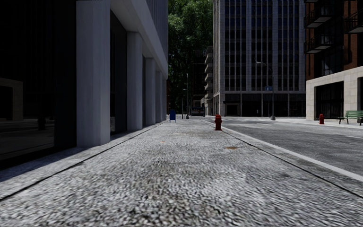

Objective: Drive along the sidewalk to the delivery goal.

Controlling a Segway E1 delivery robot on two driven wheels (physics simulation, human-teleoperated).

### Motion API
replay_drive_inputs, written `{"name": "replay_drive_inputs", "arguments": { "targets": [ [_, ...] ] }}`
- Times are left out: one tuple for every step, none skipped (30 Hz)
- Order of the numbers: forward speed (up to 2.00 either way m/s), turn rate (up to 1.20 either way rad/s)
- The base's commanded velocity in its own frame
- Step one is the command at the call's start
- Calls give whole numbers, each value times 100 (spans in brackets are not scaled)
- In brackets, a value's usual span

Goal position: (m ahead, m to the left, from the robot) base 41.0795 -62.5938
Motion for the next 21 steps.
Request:
{"name": "replay_drive_inputs", "arguments": {
  "targets": [
    [200, 0],
    [200, 0],
    [200, 0],
    [200, 0],
    [200, 0],
    [200, 0],
    [200, 0],
    [200, 0],
    [200, 0],
    [200, 0],
    [200, 0],
    [200, 0],
    [200, 0],
    [200, 0],
    [200, 0],
    [200, 0],
    [200, 0],
    [200, 0],
    [200, 0],
    [200, 0],
    [200, 0]
  ]
}}
